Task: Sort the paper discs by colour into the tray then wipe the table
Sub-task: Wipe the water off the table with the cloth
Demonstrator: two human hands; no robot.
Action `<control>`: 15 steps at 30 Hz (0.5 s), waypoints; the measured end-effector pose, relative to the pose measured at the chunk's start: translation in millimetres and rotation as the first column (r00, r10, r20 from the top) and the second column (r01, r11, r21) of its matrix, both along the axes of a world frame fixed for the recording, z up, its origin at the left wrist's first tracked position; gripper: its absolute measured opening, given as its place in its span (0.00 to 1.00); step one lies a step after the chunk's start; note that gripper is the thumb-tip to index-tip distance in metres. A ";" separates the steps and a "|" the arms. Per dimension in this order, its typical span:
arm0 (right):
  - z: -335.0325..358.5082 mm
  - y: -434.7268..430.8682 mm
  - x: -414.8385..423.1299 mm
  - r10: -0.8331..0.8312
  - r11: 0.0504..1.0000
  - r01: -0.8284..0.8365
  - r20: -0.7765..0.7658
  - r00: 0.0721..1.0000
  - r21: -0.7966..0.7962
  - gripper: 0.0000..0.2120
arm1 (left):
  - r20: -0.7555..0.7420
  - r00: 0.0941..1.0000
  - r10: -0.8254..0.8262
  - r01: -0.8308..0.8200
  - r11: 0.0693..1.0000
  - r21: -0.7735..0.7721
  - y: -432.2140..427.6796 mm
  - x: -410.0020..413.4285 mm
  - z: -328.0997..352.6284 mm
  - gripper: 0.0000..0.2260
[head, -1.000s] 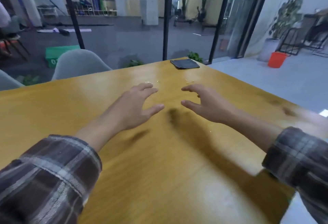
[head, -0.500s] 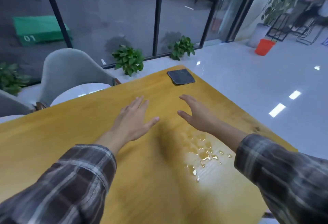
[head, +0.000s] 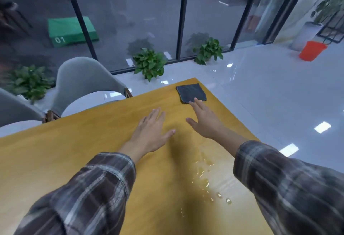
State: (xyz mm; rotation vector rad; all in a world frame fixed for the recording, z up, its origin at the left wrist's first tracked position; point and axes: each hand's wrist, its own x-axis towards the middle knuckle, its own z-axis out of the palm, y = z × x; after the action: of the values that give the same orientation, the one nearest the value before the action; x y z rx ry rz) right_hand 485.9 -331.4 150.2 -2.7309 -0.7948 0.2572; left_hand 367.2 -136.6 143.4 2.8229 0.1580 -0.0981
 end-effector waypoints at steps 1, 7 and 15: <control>-2.4 0.3 17.1 0.018 1.000 -0.018 0.015 1.000 -0.001 0.33 | 0.011 1.000 0.027 -0.027 1.000 -0.001 -5.3 13.0 -1.0 0.38; -24.2 4.3 94.7 0.099 0.995 -0.099 -0.005 0.995 -0.016 0.33 | -0.006 0.988 0.154 -0.154 0.987 -0.048 -26.7 72.1 -12.7 0.38; -61.1 31.3 171.7 0.093 0.988 -0.106 -0.118 0.989 -0.111 0.32 | -0.133 0.962 0.237 -0.242 0.970 -0.022 -1.2 122.9 -52.5 0.38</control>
State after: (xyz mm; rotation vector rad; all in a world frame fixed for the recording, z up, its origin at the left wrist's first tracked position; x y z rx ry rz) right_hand 657.6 -300.1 89.1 -2.7582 -0.9121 0.4892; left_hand 490.0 -137.8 90.9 2.7353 0.5191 -0.2267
